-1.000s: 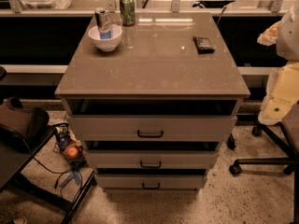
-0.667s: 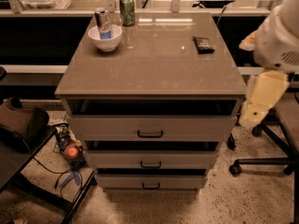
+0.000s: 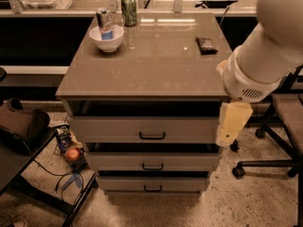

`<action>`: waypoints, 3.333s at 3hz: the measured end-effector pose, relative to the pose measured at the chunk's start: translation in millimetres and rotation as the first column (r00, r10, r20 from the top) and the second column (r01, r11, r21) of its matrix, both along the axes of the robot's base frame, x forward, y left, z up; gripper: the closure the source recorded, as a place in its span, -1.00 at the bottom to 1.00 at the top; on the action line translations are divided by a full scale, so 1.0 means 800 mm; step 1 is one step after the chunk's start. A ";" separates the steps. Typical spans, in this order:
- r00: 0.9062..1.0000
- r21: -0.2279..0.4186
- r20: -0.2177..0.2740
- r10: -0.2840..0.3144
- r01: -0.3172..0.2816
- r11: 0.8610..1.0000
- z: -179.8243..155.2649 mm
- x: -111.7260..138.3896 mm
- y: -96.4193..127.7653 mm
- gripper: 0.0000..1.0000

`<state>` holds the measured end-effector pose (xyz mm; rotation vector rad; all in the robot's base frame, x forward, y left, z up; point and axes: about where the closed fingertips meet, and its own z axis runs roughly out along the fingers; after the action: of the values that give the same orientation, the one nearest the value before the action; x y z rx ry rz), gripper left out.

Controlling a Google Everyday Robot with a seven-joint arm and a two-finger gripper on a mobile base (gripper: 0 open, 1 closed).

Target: Open top drawer

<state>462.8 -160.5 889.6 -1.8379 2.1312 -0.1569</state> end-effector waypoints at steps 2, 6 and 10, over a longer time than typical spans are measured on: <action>0.999 0.009 -0.026 0.025 -0.024 1.000 -0.092 -0.008 0.026 -1.00; 0.992 0.122 -0.106 0.067 -0.054 0.991 -0.193 0.017 0.075 -1.00; 0.963 -0.044 -0.094 0.254 -0.259 0.965 -0.294 0.010 0.146 -1.00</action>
Offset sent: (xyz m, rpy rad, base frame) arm -0.0153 0.0310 -0.1147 0.0375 0.0596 0.0262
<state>471.2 -43.6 654.2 -2.1704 1.9364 -0.0765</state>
